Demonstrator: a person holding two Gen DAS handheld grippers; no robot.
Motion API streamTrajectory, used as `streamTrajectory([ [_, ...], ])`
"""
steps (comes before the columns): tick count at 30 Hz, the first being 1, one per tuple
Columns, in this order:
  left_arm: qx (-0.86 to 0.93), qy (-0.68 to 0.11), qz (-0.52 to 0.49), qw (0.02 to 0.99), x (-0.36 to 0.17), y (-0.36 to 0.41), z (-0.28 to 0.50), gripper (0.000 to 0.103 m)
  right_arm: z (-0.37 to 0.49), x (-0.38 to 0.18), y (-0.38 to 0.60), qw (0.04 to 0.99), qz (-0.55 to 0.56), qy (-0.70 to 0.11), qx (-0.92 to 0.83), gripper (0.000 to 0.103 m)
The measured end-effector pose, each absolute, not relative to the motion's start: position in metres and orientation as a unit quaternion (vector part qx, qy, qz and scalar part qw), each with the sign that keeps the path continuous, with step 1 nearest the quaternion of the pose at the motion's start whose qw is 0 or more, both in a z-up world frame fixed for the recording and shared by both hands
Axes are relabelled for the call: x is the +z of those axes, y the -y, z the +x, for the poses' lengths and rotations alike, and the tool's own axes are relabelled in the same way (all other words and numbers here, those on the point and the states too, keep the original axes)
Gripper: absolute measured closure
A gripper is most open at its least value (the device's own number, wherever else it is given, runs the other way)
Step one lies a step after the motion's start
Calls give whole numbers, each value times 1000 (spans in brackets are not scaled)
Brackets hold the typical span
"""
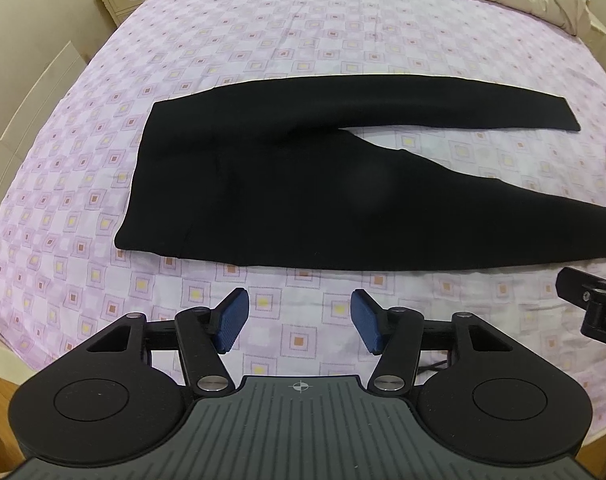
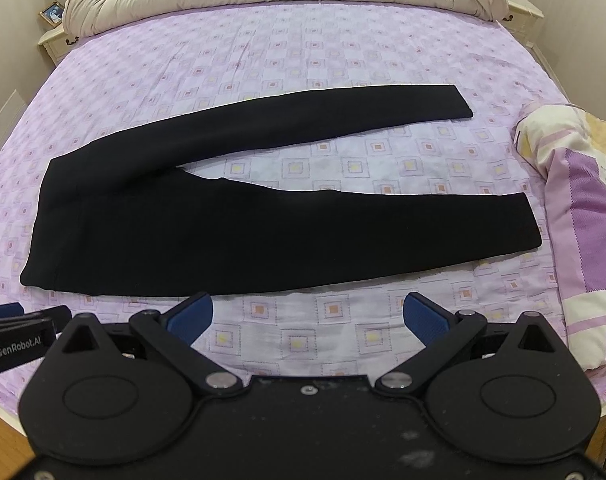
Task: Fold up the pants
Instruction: 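Move both grippers toward the black trousers lying on the bed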
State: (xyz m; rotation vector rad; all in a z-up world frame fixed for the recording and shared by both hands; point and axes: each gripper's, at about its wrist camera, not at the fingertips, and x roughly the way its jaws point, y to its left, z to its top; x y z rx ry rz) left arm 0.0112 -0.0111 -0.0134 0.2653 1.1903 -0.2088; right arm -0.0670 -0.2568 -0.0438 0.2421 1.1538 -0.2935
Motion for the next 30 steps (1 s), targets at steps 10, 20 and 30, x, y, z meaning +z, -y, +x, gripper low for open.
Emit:
streamTrajectory([
  [10, -92, -570, 139, 804, -17, 16, 16, 48, -59, -52, 260, 814, 118, -554, -130, 0],
  [20, -82, -595, 144, 786, -27, 14, 23, 48, -47, -63, 253, 806, 112, -571, -111, 0],
  [30, -79, -623, 139, 766, -51, 17, 57, 48, -17, -85, 264, 790, 124, -593, -93, 9],
])
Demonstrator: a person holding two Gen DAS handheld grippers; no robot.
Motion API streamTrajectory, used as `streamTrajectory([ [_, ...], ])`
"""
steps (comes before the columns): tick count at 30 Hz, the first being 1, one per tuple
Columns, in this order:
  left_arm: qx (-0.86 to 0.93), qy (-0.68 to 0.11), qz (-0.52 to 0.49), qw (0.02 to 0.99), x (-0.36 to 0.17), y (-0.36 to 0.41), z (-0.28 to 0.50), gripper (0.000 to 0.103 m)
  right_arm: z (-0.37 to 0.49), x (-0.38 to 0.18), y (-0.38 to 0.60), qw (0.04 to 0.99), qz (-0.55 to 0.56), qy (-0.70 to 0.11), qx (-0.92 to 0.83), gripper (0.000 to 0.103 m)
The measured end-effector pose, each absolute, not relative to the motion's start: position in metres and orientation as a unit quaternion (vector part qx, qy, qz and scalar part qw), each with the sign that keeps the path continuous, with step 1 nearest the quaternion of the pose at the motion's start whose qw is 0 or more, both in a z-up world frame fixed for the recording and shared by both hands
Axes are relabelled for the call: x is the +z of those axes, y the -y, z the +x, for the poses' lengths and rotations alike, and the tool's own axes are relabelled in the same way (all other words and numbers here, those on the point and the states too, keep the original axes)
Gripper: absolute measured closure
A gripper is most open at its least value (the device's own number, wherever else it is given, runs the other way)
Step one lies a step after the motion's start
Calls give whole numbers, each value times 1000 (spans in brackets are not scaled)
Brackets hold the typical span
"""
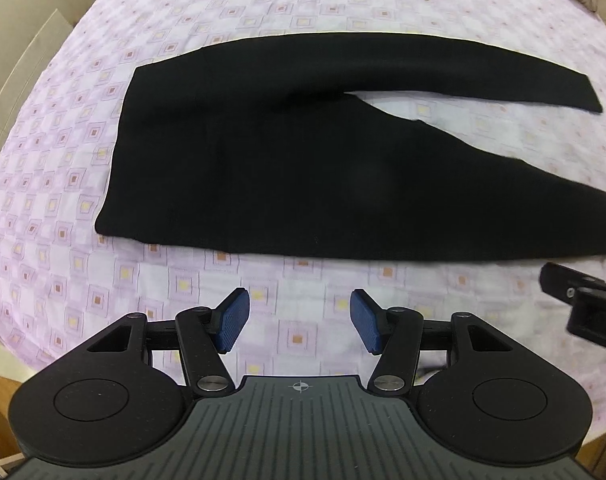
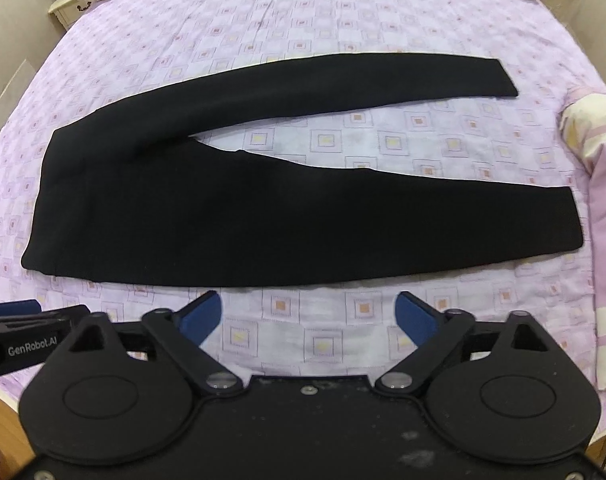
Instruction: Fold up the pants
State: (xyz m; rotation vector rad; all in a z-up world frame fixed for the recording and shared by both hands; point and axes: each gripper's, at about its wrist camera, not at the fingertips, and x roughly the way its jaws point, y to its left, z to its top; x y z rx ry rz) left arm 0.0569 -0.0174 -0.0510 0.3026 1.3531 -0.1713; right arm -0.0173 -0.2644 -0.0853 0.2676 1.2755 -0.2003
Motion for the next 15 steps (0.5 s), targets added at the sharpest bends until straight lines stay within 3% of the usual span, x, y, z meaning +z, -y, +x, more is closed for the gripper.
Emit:
streamTrajectory([
  [5, -58, -622, 145, 767, -68, 21, 104, 48, 33, -106, 296, 792, 134, -588, -92, 33],
  [8, -46, -615, 145, 773, -79, 22, 138, 48, 77, -119, 323, 804, 133, -573, -92, 42],
  [15, -27, -610, 138, 780, -108, 28, 206, 48, 201, -154, 372, 844, 41, -533, -36, 40],
])
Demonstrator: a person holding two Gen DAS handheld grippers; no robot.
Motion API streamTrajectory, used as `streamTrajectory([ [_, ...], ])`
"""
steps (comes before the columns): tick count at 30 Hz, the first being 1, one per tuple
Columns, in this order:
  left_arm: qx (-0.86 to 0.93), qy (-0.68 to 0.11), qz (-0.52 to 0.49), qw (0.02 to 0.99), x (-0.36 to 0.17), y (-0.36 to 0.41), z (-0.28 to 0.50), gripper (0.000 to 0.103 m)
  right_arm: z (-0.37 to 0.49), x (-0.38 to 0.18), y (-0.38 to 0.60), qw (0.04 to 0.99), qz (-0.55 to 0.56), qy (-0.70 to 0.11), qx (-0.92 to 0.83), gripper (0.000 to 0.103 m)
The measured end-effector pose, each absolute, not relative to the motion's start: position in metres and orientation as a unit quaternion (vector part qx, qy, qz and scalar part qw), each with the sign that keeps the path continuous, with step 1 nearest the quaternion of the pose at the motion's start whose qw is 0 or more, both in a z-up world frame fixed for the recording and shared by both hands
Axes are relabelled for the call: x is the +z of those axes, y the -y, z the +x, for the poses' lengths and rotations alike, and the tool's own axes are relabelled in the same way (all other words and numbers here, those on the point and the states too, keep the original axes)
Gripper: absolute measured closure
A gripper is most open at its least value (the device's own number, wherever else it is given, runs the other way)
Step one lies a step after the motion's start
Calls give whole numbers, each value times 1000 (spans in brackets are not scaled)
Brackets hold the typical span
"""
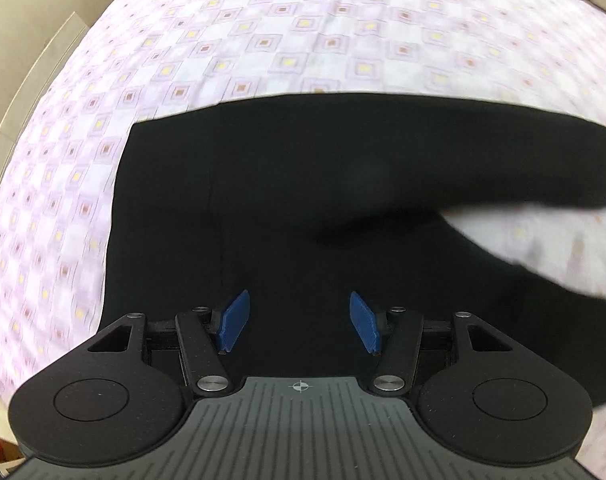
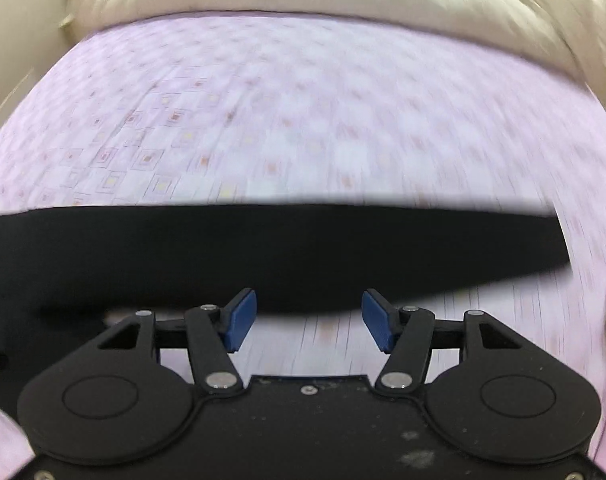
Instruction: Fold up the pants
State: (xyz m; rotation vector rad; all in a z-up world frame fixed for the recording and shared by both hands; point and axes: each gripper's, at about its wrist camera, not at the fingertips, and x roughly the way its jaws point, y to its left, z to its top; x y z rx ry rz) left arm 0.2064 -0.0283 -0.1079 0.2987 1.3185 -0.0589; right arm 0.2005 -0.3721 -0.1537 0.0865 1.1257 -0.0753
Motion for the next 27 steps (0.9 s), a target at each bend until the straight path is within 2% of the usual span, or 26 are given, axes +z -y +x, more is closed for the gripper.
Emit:
streamTrajectory([
  [4, -24, -614, 137, 777, -123, 29, 228, 49, 256, -186, 374, 842, -48, -536, 38, 35],
  [7, -27, -619, 132, 773, -131, 26, 233, 56, 287, -207, 373, 837, -88, -533, 91, 34],
  [10, -33, -627, 122, 769, -140, 24, 239, 56, 311, -222, 369, 828, -115, -526, 157, 22],
  [13, -40, -631, 115, 766, -146, 22, 240, 56, 322, -233, 355, 811, -124, -533, 208, 18],
  [19, -54, -634, 94, 766, -144, 20, 245, 56, 337, -257, 340, 761, -144, -570, 275, 17],
  [21, -61, -632, 83, 769, -141, 19, 249, 56, 340, -258, 338, 753, -129, -576, 289, 29],
  [22, -64, -630, 77, 770, -139, 19, 252, 56, 340, -255, 339, 751, -117, -579, 296, 60],
  [23, -67, -627, 73, 773, -136, 20, 255, 56, 339, -250, 339, 749, -104, -583, 298, 98],
  [27, -79, -621, 55, 778, -125, 28, 274, 56, 296, -222, 322, 754, -169, -549, 317, 97],
])
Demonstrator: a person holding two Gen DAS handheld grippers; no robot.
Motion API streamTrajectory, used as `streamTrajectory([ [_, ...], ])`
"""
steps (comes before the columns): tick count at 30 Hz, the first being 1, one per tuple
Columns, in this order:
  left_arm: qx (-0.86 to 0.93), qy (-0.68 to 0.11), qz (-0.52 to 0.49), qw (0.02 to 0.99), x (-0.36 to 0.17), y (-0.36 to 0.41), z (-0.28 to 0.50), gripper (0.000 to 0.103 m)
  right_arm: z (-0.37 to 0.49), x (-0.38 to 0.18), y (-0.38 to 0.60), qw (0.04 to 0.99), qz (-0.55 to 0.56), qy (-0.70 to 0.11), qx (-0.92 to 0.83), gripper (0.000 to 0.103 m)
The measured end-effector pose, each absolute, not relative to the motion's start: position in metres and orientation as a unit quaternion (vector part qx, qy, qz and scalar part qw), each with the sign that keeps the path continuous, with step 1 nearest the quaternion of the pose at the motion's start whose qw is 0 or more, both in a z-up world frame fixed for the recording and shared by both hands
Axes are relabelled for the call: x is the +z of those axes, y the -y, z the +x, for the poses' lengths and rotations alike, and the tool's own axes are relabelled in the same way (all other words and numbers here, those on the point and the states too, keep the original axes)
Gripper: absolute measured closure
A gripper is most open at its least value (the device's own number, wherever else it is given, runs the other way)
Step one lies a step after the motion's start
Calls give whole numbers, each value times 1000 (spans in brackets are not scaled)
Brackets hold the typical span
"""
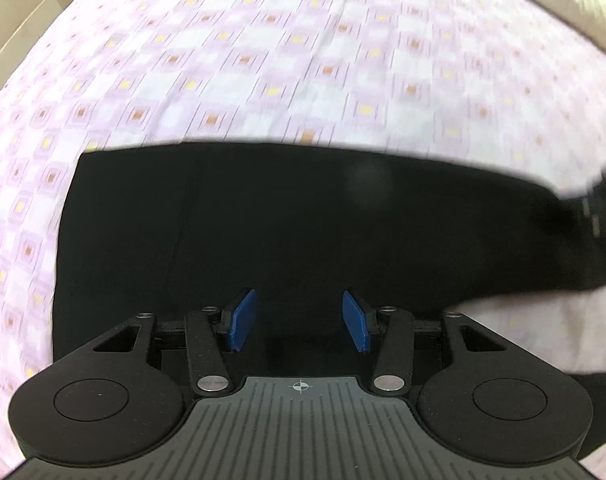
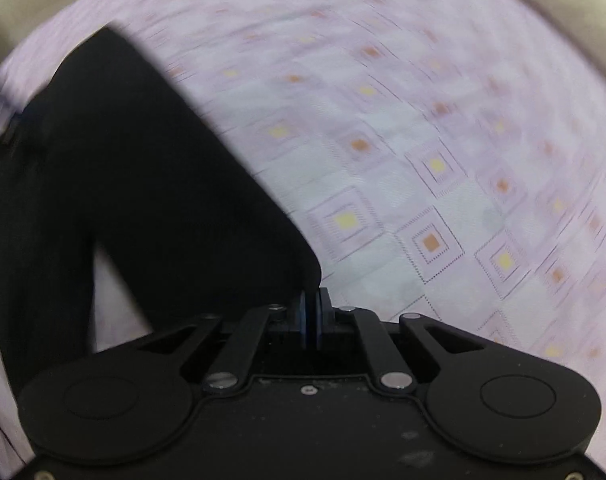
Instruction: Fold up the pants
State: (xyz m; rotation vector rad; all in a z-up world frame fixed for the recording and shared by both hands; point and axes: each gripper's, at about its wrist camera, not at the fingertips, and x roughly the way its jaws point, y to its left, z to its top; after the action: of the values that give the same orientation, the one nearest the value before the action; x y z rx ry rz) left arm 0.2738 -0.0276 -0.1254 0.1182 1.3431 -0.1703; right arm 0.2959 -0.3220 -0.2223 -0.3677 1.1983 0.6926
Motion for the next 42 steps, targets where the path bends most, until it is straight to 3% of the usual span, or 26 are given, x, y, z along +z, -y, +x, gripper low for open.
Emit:
streamTrajectory([
  [5, -94, -619, -6, 780, -112, 34, 306, 56, 219, -189, 306, 776, -217, -497, 322, 97],
  [11, -78, -649, -67, 754, -125, 35, 337, 55, 148, -190, 287, 780, -255, -475, 318, 97],
  [19, -53, -704, -85, 703, -164, 38, 363, 55, 145, -191, 288, 790, -251, -474, 298, 97],
  [23, -42, -694, -101, 712, -159, 41, 371, 55, 133, -182, 291, 789, -256, -471, 301, 97],
  [28, -39, -723, -46, 688, -177, 55, 381, 56, 127, -180, 289, 790, -260, -466, 302, 97],
  [29, -40, -732, -22, 679, -185, 60, 382, 60, 125, -182, 288, 790, -259, -467, 301, 97],
  [30, -30, -732, -3, 680, -188, 62, 380, 77, 125, -183, 287, 791, -259, -466, 300, 97],
  [32, -17, -717, 4, 696, -182, 60, 378, 96, 123, -182, 286, 792, -263, -465, 297, 97],
  [36, -34, -671, -30, 740, -144, 37, 349, 99, 117, -170, 287, 801, -260, -460, 280, 97],
  [42, -71, -611, -47, 787, -88, -7, 230, 100, 69, -140, 284, 824, -240, -452, 242, 97],
])
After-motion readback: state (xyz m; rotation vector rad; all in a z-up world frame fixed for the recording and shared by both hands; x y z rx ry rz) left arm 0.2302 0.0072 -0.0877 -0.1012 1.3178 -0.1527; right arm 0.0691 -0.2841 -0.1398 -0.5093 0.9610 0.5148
